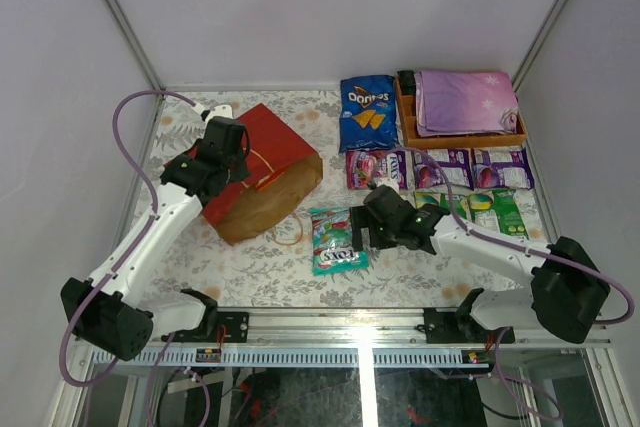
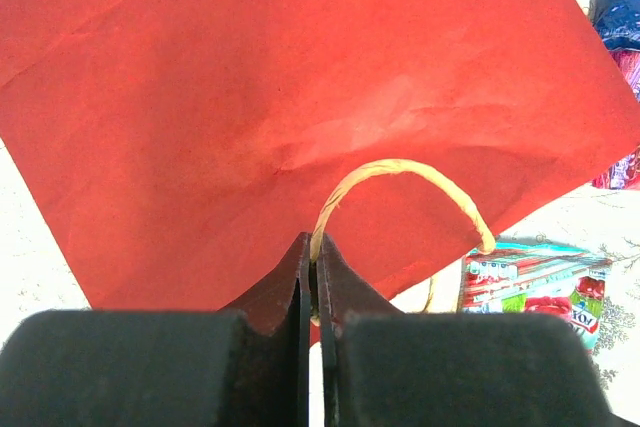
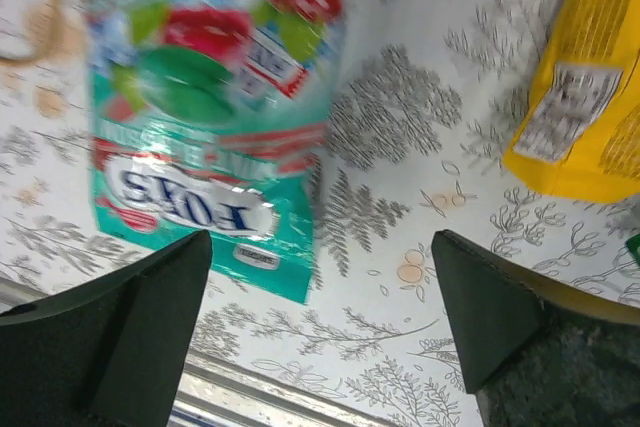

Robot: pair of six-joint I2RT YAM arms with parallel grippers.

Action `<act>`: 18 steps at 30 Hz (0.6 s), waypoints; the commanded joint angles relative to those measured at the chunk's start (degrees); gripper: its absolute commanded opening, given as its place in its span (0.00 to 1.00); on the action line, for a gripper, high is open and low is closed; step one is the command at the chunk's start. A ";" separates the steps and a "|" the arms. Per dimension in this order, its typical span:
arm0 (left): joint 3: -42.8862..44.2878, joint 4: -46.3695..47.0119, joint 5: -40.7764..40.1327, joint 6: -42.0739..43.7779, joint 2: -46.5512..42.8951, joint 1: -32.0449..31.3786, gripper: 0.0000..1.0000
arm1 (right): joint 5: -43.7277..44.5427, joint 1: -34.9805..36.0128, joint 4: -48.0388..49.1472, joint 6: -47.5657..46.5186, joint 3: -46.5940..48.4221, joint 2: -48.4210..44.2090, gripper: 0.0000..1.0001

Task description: Take the snacks out of the paper bag

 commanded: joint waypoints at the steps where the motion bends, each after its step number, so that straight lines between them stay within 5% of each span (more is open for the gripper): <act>1: -0.43 1.83 -0.09 1.09 0.83 0.27 0.00 | 18.80 7.24 -4.52 -1.87 11.60 1.33 0.99; 8: -0.73 1.86 -0.53 1.27 1.45 0.31 0.00 | 22.99 15.40 -2.18 -2.93 23.39 19.65 0.99; 18: -0.87 1.82 -0.02 1.66 1.55 0.35 0.00 | 25.23 15.84 5.73 -1.38 17.55 25.95 0.99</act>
